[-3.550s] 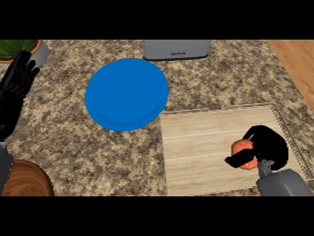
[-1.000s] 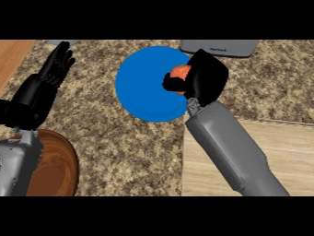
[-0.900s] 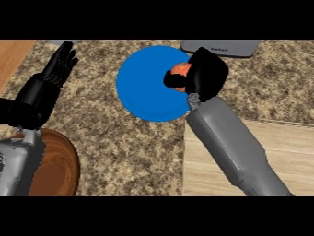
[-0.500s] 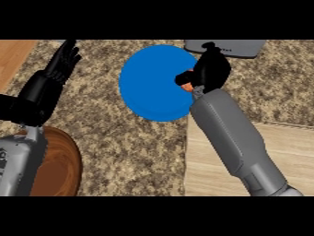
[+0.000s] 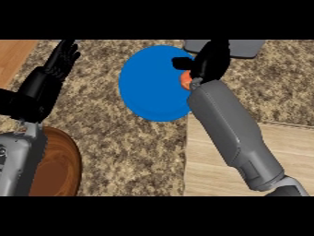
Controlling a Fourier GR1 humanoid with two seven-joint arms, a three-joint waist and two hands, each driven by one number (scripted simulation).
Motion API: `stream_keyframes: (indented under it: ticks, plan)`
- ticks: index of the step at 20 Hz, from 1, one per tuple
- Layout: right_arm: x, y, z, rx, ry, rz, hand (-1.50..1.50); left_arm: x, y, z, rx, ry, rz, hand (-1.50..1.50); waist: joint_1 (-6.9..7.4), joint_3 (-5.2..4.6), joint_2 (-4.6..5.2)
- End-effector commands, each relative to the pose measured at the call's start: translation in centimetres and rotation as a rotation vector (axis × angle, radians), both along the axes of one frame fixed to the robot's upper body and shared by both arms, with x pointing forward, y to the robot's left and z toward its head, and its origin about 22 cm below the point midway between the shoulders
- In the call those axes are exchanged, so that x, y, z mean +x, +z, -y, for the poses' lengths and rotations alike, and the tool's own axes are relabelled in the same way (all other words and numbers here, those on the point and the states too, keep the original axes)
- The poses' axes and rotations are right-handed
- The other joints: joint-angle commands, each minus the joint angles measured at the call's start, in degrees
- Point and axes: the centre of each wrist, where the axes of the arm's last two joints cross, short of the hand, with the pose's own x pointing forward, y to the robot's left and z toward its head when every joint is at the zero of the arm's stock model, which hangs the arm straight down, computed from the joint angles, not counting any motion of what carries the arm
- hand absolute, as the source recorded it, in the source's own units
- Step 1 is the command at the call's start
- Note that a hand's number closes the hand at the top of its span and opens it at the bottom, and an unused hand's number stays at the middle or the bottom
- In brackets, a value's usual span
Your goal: Pick the squash from the tray and place it in the plate
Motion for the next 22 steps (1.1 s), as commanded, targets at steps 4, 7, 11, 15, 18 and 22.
stream_keyframes:
  ticks: [4,7,11,15,18,22]
  plan:
    - [0.0,-0.3,-0.9,0.199,-0.109,0.23,-1.5,-0.2,0.6,-0.8,0.011,0.006,-0.025,0.0,-1.1,-0.03,-1.05]
    - [-0.5,-0.7,-1.1,0.263,-0.117,0.262,-1.5,-0.2,-0.5,-1.4,-0.003,0.045,-0.034,0.0,-3.86,-0.07,-1.68]
    - [-2.0,-3.1,-1.3,0.299,-0.122,0.297,-1.5,-0.8,-1.3,-2.1,0.011,0.096,-0.035,0.0,-5.33,-0.09,-2.11]
    - [-5.7,-7.5,-1.4,0.304,-0.08,0.31,-1.5,-1.1,-0.7,-3.2,0.007,0.128,-0.037,0.0,-6.61,-0.11,-2.77]
    - [-6.2,-5.6,-1.7,0.291,-0.039,0.322,-1.5,-2.3,-1.6,-2.8,0.013,0.113,-0.04,0.0,-7.95,-0.13,-2.83]
    - [-11.9,-9.7,-0.7,0.267,-0.012,0.262,-1.5,-2.7,-2.1,-4.4,-0.003,0.167,-0.049,0.0,-9.16,-0.16,-3.11]
